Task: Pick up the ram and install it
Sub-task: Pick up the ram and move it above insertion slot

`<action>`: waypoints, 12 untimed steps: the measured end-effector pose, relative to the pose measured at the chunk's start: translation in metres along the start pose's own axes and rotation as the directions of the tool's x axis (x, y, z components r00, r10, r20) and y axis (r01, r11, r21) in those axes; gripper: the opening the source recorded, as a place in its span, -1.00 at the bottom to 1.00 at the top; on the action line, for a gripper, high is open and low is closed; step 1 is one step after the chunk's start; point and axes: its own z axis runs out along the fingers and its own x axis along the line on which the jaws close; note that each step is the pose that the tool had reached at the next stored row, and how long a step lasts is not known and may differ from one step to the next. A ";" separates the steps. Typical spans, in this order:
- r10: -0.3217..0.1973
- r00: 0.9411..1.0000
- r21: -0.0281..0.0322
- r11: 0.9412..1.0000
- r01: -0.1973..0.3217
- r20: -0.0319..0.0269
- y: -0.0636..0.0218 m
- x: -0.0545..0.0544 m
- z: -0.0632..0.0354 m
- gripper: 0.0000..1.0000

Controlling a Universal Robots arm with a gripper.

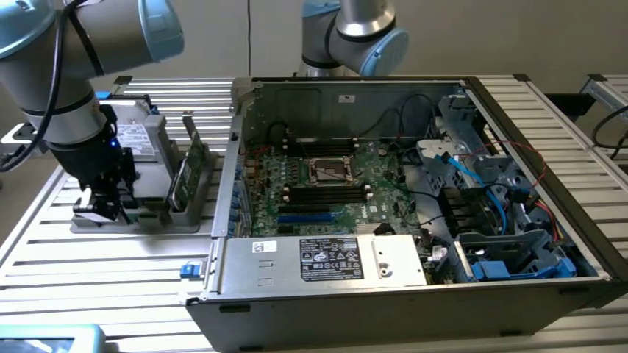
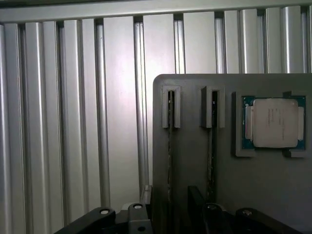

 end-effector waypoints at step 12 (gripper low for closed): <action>0.000 1.000 0.000 1.000 0.000 0.000 0.0001 0.000 -0.0015 -0.76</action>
